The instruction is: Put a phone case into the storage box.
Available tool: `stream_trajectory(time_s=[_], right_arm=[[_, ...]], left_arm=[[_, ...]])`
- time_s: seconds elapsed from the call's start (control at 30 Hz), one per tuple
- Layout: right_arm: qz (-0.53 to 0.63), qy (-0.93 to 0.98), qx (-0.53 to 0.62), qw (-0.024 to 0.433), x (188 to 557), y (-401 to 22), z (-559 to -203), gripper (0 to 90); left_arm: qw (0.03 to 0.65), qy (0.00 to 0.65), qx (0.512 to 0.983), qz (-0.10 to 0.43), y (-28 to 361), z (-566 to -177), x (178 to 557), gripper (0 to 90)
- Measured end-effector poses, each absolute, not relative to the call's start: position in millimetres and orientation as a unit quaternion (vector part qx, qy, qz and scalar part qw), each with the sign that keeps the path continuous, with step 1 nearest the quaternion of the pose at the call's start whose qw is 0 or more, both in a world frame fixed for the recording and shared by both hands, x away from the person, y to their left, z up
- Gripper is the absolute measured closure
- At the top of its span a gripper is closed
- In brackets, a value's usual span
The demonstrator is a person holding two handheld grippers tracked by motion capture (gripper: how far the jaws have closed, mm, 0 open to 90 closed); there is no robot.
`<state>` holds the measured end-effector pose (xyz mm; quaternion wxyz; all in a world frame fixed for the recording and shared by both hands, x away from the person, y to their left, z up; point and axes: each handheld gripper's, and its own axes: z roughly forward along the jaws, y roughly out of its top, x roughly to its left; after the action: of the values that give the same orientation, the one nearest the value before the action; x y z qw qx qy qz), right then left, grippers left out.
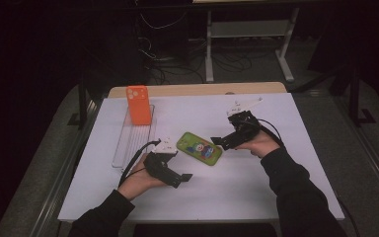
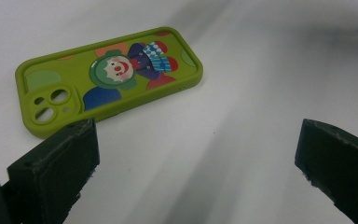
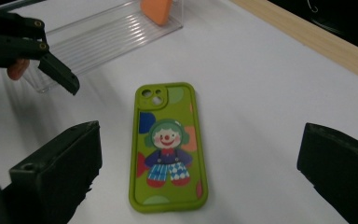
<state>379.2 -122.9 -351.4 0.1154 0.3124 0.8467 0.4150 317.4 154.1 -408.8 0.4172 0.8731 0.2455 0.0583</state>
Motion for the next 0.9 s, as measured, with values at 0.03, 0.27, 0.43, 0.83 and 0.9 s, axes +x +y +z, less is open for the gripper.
stream_trajectory(time_s=[0.03,0.27,0.43,0.83,0.9], right_arm=[[0.415,0.847,0.311,0.117,381.3,-121.1,-350.4,0.0],[0.419,0.846,0.309,0.113,395.3,-107.7,-348.6,0.0],[0.410,0.851,0.311,0.105,402.8,-96.2,-349.9,0.0],[0.373,0.870,0.308,0.102,413.1,-83.5,-361.4,0.0],[0.360,0.875,0.310,0.095,413.0,-80.3,-365.8,0.0]], left_arm=[[0.418,0.247,0.872,0.057,154.3,-408.8,317.4,0.0],[0.413,0.237,0.877,0.060,154.9,-407.4,317.7,0.0],[0.417,0.240,0.875,0.060,154.5,-407.3,316.8,0.0],[0.415,0.239,0.876,0.056,153.3,-407.4,315.6,0.0],[0.418,0.241,0.874,0.056,153.1,-407.9,315.8,0.0]])
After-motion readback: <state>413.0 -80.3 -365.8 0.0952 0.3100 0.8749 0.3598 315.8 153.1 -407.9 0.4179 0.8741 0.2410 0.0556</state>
